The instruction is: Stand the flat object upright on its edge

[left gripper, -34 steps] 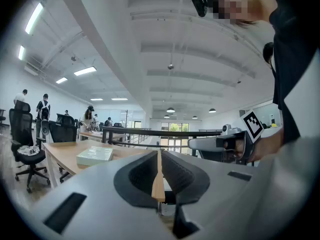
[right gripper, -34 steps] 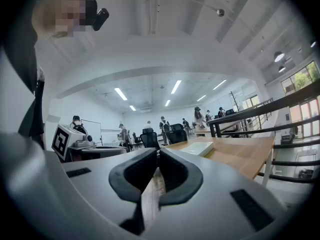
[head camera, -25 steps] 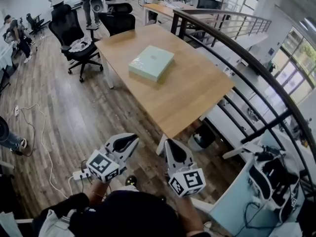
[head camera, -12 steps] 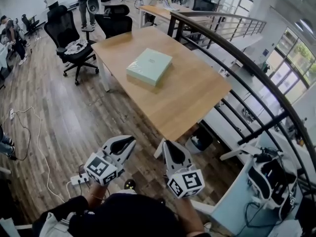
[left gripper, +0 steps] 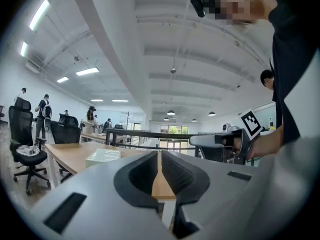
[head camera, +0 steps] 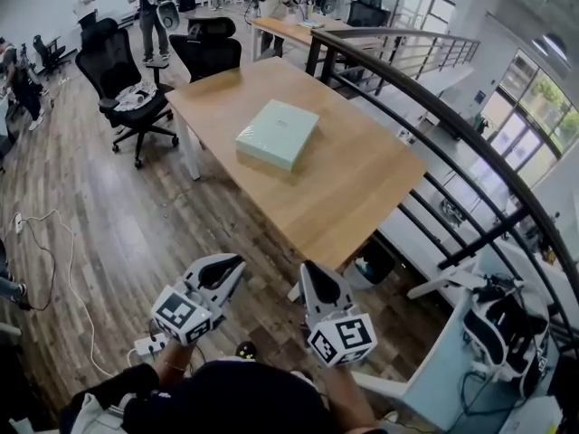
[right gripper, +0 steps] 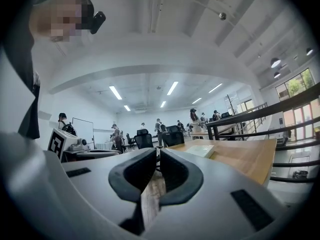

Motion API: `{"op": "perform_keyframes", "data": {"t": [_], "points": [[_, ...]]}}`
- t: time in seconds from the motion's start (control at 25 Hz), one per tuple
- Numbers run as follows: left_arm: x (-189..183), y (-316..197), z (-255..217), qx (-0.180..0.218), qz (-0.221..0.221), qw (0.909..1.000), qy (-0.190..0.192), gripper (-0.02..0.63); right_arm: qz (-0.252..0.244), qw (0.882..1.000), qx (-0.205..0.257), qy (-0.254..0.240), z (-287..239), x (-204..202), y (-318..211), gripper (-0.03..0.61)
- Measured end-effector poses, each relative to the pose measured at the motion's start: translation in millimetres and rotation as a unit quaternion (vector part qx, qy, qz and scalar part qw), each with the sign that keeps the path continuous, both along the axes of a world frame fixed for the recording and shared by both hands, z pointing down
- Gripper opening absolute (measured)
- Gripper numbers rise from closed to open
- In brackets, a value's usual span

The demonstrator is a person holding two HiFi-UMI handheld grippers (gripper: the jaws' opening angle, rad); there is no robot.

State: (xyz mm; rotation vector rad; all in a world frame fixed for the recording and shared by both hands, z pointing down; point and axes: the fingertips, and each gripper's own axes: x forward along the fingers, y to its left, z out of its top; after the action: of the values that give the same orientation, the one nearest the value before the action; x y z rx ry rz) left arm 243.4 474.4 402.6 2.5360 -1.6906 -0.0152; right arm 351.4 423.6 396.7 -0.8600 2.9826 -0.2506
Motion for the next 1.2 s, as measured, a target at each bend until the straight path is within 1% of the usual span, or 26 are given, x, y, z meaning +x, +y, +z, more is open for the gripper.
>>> {"op": "perform_keyframes", "data": {"t": [0.2,0.32,0.44,0.68,0.84,0.96,1.08,1.2], "points": [[-26,-2,-1,0.009,0.013,0.9998,-0.009,0.035,0.012,1.000,-0.006,-0.002,0,-22,0,0.032],[-35,-1,-2,0.003,0.018,0.9998,-0.008,0.035,0.020,1.000,-0.008,0.000,-1,-29,3,0.032],[-41,-2,-3,0.003,0.019,0.9998,-0.002,0.035,0.025,1.000,-0.001,0.003,-3,-33,3,0.032],[-29,-16,6,0.000,0.041,0.9991,0.009,0.035,0.047,0.999,0.004,0.013,0,-20,-2,0.032],[-17,-27,10,-0.003,0.058,0.9983,0.005,0.035,0.058,0.998,0.004,0.013,0,-8,-13,0.032],[-20,-39,10,-0.002,0.055,0.9985,-0.004,0.035,0.056,0.998,0.000,0.006,2,-10,-27,0.032],[-27,-55,4,-0.003,0.043,0.9989,-0.016,0.035,0.050,0.999,-0.002,-0.004,3,-16,-47,0.032],[-36,-72,5,-0.007,0.030,0.9993,-0.019,0.035,0.039,0.999,-0.003,-0.012,3,-24,-70,0.032]]}}
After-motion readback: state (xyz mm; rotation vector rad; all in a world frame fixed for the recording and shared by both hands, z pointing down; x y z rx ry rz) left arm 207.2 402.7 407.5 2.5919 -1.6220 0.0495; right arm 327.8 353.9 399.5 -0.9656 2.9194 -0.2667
